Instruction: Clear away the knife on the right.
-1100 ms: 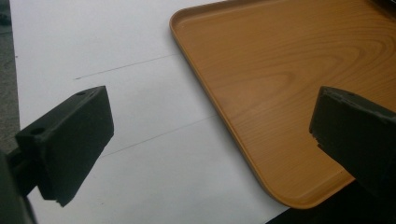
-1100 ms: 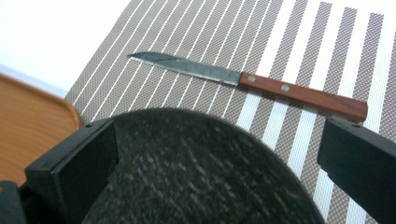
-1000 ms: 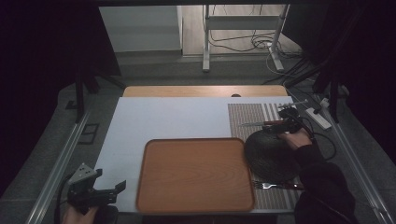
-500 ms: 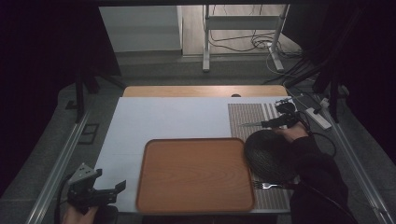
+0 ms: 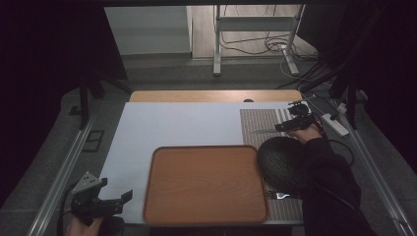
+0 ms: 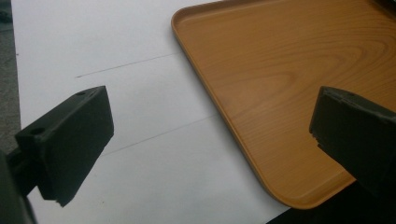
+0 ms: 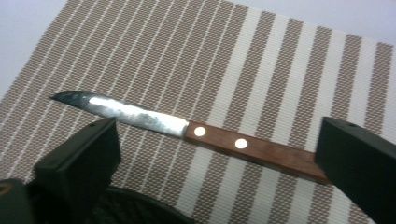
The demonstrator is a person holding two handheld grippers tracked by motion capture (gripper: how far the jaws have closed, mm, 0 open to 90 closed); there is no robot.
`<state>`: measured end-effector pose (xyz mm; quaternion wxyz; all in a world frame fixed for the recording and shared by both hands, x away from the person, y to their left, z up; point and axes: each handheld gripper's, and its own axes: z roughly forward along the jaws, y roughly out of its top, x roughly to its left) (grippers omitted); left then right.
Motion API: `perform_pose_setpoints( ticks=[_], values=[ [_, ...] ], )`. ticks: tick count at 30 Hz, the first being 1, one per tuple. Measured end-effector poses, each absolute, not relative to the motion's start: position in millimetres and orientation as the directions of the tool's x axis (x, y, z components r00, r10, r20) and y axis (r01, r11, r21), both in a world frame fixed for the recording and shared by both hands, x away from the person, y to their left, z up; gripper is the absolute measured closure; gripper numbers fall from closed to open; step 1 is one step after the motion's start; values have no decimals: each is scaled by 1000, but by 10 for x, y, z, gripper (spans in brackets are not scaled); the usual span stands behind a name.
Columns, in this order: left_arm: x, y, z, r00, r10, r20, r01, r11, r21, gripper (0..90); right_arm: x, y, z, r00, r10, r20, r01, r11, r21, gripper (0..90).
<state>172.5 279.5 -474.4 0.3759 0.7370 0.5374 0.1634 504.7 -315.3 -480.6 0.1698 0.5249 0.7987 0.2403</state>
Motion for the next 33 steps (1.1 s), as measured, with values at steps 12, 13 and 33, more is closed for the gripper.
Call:
perform_pose_setpoints(
  ticks=[12, 13, 33],
  values=[
    [1728, 2792, -4744, 369, 915, -162, 670, -142, 728, 6, 5183, -3316, -4819, -415, 910, -15, 759, 356, 545, 768],
    [1728, 2792, -4744, 370, 915, -162, 671, -142, 728, 6, 5201, -3328, -4830, -417, 909, -21, 761, 362, 538, 824],
    [1728, 2791, -4744, 372, 914, -160, 670, -145, 728, 6, 5330, -3537, -5008, -382, 923, -51, 794, 356, 492, 893]
  ],
)
